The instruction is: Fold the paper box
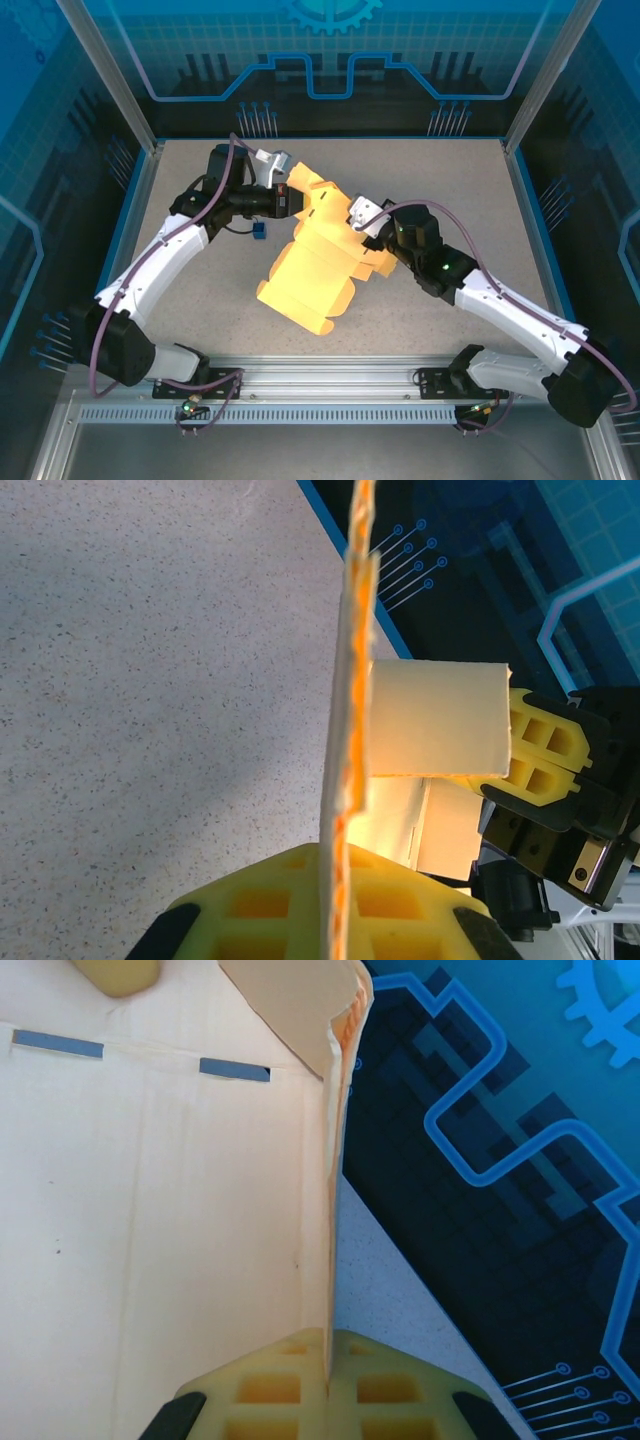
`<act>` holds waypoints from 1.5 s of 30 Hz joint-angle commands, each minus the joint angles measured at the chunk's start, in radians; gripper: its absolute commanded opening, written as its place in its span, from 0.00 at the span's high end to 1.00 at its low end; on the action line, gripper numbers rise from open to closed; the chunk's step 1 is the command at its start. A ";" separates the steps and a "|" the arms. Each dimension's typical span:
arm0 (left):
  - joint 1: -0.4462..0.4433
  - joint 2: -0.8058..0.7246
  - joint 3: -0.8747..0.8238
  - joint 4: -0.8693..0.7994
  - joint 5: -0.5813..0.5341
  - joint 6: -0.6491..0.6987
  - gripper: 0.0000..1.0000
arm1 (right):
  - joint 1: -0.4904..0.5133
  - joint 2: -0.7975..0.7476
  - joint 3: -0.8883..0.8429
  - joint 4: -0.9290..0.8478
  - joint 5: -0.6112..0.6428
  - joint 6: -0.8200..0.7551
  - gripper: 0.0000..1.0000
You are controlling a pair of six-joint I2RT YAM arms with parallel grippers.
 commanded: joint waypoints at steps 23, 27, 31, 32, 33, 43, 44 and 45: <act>0.012 -0.036 -0.040 0.097 -0.064 0.015 1.00 | -0.190 0.041 0.168 -0.380 -0.543 0.267 1.00; 0.012 -0.036 -0.042 0.105 -0.055 0.001 1.00 | -0.171 0.032 0.150 -0.342 -0.456 0.260 1.00; 0.013 -0.039 -0.042 0.105 -0.064 -0.018 1.00 | -0.091 0.012 0.109 -0.274 -0.218 0.202 1.00; 0.012 -0.039 -0.042 0.106 -0.063 -0.022 1.00 | -0.075 0.007 0.100 -0.257 -0.177 0.190 1.00; 0.012 -0.039 -0.045 0.106 -0.065 -0.024 1.00 | -0.059 0.002 0.089 -0.237 -0.132 0.178 1.00; 0.013 -0.026 -0.060 0.122 -0.080 -0.023 0.93 | -0.055 -0.021 0.068 -0.243 -0.184 0.196 1.00; 0.012 -0.025 -0.064 0.125 -0.080 -0.019 0.90 | -0.070 -0.026 0.072 -0.258 -0.226 0.212 1.00; 0.012 -0.025 -0.068 0.130 -0.081 -0.015 0.88 | -0.087 -0.031 0.076 -0.271 -0.272 0.228 1.00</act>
